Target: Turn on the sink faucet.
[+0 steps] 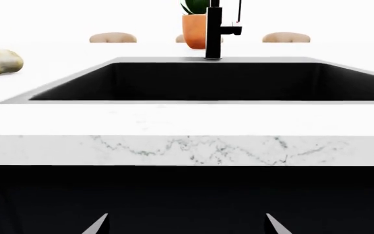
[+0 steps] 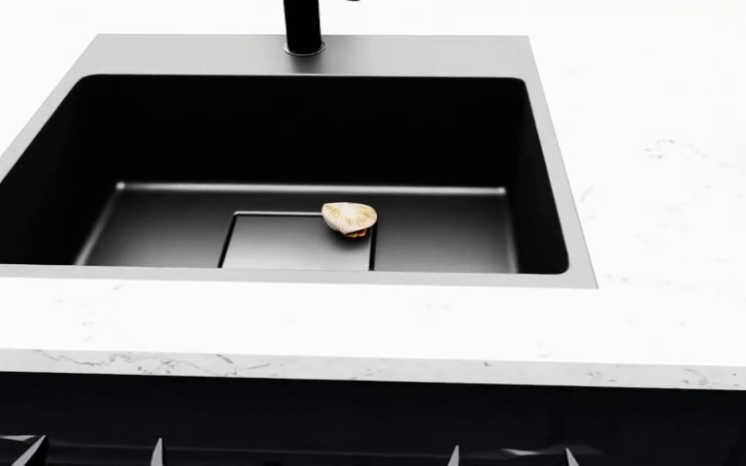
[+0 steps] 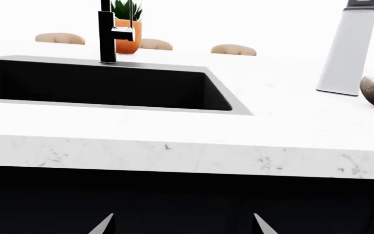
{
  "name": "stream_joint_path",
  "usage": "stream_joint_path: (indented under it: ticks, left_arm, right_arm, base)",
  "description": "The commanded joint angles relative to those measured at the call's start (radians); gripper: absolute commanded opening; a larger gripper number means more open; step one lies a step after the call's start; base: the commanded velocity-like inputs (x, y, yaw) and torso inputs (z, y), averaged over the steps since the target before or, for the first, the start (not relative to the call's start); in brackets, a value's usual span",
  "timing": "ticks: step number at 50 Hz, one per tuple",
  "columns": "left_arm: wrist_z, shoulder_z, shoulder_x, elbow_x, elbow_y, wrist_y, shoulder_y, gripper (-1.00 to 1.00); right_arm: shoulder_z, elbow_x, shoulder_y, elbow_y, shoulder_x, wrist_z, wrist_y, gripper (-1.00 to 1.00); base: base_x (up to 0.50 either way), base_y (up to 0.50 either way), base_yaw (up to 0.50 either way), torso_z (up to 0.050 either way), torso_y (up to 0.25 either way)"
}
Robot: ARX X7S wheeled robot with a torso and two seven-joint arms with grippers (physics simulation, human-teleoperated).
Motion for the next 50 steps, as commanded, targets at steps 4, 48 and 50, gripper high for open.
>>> stream_joint_path:
  ticks: [4, 48, 50]
  left_arm:
    - [-0.008, 0.016, -0.002, 0.006, -0.009, 0.011, -0.007, 1.00]
    - [0.023, 0.077, -0.180, -0.242, -0.009, -0.990, -1.143, 1.00]
    - [0.012, 0.045, -0.131, -0.243, -0.183, -0.976, -1.220, 1.00]
  right_arm:
    - [-0.010, 0.005, 0.001, 0.000, 0.005, 0.004, 0.002, 1.00]
    - [-0.171, 0.104, 1.215, 0.113, 0.216, -0.160, 0.850, 1.00]
    - [-0.225, 0.077, 1.278, 0.253, 0.209, -0.191, 0.773, 1.00]
  base:
    - [0.00, 0.00, 0.00, 0.050, 0.000]
    - [0.00, 0.00, 0.00, 0.005, 0.000]
    - [0.00, 0.00, 0.00, 0.000, 0.000]
